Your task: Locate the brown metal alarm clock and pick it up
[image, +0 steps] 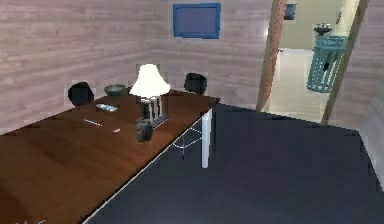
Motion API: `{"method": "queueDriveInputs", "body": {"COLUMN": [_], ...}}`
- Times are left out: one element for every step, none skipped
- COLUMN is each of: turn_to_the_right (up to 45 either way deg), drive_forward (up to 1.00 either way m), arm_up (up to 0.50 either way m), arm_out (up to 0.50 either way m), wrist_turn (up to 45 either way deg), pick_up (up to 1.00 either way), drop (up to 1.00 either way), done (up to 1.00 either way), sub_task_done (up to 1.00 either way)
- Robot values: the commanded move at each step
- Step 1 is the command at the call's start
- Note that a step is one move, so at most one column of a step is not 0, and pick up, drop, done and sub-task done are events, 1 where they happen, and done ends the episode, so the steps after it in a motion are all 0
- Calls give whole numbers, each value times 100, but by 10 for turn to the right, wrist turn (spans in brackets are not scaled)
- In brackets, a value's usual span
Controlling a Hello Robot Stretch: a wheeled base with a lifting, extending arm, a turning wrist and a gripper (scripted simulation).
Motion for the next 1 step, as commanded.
{"method": "queueDriveInputs", "body": {"turn_to_the_right": [-450], "drive_forward": [0], "arm_up": [0], "arm_out": [0], "wrist_turn": [0], "pick_up": [0], "drop": [0], "done": [0], "sub_task_done": [0]}}
